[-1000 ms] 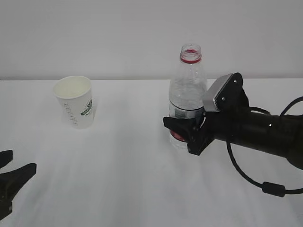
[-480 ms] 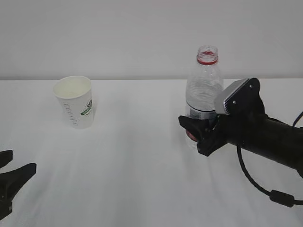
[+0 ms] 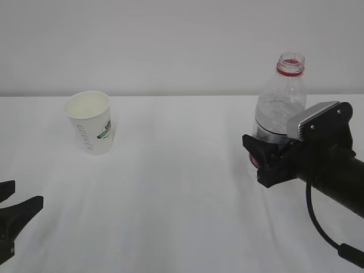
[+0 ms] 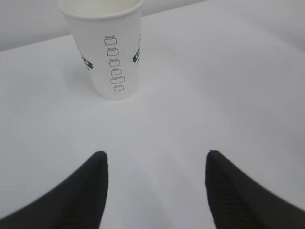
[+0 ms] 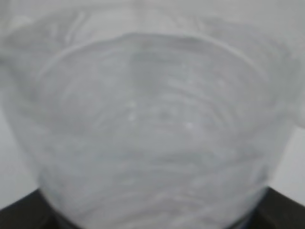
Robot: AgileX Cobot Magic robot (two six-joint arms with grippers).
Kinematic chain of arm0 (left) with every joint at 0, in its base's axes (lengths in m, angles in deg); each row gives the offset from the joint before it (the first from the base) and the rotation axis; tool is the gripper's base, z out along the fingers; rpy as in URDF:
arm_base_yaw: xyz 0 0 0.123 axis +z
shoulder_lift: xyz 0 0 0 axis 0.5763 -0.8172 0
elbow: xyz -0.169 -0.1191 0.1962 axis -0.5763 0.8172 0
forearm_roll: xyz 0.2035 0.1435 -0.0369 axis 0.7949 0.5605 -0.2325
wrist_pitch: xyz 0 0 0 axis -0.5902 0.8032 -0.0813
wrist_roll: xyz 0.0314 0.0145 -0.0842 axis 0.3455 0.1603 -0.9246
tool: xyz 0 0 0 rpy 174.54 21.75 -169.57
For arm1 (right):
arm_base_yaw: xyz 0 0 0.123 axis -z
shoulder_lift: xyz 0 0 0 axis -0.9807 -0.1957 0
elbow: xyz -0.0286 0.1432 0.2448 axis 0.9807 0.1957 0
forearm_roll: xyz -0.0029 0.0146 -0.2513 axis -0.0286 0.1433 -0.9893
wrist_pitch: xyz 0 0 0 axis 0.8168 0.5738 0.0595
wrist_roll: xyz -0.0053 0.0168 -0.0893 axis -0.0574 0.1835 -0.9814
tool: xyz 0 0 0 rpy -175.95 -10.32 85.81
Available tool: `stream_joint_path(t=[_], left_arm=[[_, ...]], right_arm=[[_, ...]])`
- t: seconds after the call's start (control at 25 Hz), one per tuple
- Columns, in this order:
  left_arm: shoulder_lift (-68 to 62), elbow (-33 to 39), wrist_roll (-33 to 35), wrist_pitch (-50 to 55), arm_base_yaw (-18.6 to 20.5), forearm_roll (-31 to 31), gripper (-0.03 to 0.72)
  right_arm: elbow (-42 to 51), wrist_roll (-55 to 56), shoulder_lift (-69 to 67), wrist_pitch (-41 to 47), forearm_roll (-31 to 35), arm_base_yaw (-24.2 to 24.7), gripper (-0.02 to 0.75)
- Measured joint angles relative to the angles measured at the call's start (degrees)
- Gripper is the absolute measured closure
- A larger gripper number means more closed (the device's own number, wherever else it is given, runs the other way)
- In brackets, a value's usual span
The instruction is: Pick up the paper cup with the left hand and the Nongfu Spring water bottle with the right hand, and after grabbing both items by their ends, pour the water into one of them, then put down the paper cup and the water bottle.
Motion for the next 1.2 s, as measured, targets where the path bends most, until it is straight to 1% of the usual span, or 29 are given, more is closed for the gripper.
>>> stream_joint_path(t=[0.12, 0.4, 0.92, 1.2], left_arm=[[0.0, 0.0, 0.0, 0.0, 0.0, 0.0, 0.222], [0.0, 0.0, 0.0, 0.0, 0.0, 0.0, 0.223], [0.0, 0.0, 0.0, 0.0, 0.0, -0.1, 0.227], [0.0, 0.0, 0.0, 0.0, 0.0, -0.68, 0.228]], right_arm=[[1.81, -2.2, 0.0, 0.0, 2.63, 0.0, 0.235], [3.05, -3.35, 0.0, -0.09, 4.95, 0.0, 0.235], [3.05, -4.76, 2.42, -0.24, 14.84, 0.0, 0.235], [3.05, -4.76, 2.42, -0.24, 15.91, 0.0, 0.235]])
